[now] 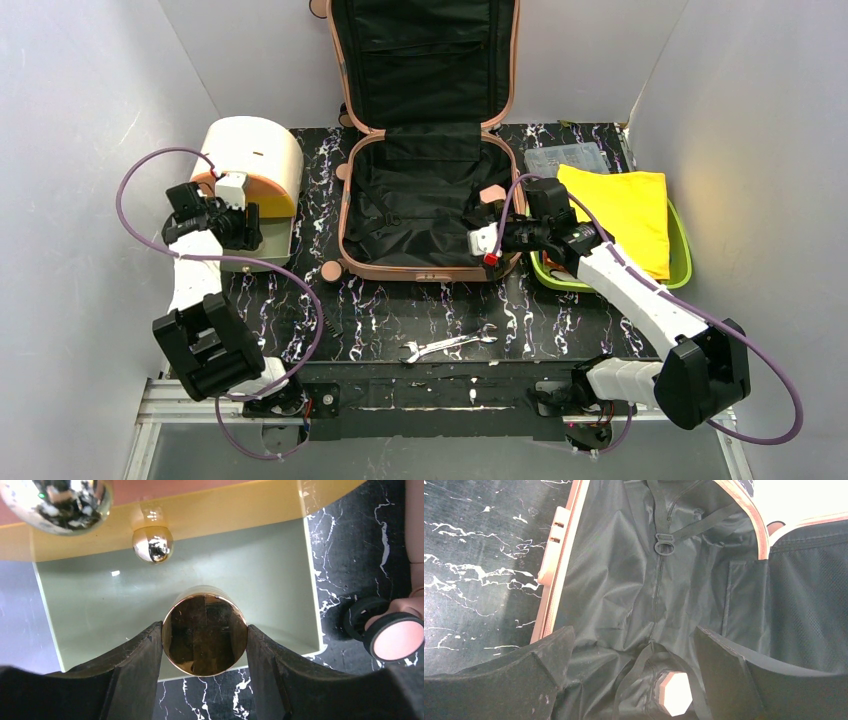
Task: Open, take out, and arrange the luggage
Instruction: Place the makeup in the drawer.
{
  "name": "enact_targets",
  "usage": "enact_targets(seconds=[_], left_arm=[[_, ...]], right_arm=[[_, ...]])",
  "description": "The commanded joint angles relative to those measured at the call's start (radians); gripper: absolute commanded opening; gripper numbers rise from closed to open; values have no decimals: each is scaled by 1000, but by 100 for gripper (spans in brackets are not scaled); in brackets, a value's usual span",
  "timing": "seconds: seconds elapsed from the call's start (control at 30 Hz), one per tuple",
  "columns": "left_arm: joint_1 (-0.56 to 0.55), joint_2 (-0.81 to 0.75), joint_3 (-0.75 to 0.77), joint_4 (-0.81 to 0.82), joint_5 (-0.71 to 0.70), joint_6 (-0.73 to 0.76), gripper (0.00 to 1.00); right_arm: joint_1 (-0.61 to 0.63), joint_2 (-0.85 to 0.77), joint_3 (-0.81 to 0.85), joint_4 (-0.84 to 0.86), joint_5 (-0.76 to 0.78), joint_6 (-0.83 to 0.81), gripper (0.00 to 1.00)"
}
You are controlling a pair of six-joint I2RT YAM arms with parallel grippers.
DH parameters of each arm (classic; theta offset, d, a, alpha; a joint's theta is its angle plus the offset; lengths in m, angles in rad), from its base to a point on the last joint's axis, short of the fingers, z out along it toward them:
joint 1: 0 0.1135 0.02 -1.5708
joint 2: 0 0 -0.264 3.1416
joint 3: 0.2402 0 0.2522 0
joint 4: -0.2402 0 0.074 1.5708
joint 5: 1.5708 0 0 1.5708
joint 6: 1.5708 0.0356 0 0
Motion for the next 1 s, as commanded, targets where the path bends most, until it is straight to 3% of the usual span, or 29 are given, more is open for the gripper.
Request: enact_targets(seconds=[0.0, 0.73, 0.97], left_arm=[[5, -4, -36, 156, 11, -31, 0], [5, 117, -150, 437, 2, -113, 0], [5, 108, -158, 469, -9, -130, 46]], right_arm=[[-9, -27, -9, 29, -33, 13, 99], [-16, -24, -11, 27, -40, 14, 98], [-18, -28, -12, 25, -43, 14, 98]])
